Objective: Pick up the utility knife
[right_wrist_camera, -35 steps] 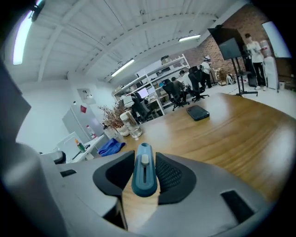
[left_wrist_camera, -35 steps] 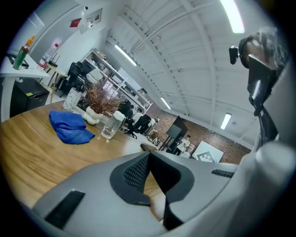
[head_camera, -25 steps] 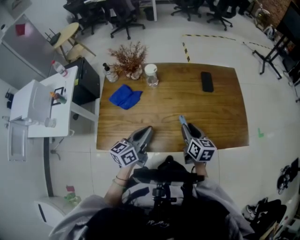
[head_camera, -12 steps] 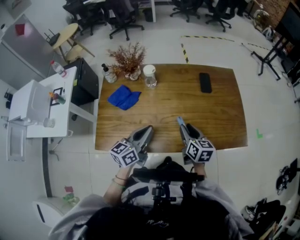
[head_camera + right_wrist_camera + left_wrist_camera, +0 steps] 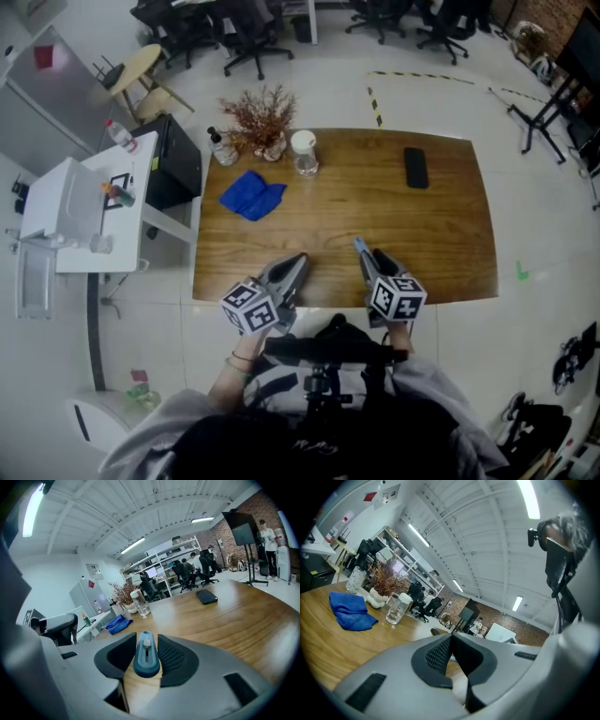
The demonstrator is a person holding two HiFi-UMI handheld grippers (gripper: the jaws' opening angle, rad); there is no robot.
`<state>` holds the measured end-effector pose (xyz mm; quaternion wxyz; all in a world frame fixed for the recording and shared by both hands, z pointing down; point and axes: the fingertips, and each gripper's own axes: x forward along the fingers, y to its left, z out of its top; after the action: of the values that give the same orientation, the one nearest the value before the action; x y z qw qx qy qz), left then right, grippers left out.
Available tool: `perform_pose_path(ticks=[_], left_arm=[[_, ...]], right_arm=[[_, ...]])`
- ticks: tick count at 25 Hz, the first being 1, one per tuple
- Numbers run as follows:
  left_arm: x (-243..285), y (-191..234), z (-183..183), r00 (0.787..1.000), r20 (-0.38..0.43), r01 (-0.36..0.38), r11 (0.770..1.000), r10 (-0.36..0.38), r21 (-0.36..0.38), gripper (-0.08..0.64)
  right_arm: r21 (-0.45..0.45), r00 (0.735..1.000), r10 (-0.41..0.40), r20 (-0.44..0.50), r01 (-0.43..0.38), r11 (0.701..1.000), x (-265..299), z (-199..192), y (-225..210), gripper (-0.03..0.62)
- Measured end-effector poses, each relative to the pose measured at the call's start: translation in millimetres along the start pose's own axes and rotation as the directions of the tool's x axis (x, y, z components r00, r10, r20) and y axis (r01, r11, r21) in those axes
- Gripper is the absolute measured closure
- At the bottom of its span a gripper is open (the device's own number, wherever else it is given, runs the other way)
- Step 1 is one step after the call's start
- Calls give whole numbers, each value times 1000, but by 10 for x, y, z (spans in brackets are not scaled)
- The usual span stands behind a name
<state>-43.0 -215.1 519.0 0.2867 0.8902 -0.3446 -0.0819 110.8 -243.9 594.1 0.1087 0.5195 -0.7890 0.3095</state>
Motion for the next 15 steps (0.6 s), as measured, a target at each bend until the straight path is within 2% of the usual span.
perform_pose_path(ticks=[8, 15], left_arm=[[-148, 105, 31, 998, 17, -59, 998, 59, -7, 554], [-287, 192, 20, 994, 18, -109, 994, 109, -14, 554]], right_arm=[[-83, 998, -9, -56, 4, 997, 246, -114, -12, 442], [-223, 978, -90, -188, 47, 974, 532, -567, -226, 434]])
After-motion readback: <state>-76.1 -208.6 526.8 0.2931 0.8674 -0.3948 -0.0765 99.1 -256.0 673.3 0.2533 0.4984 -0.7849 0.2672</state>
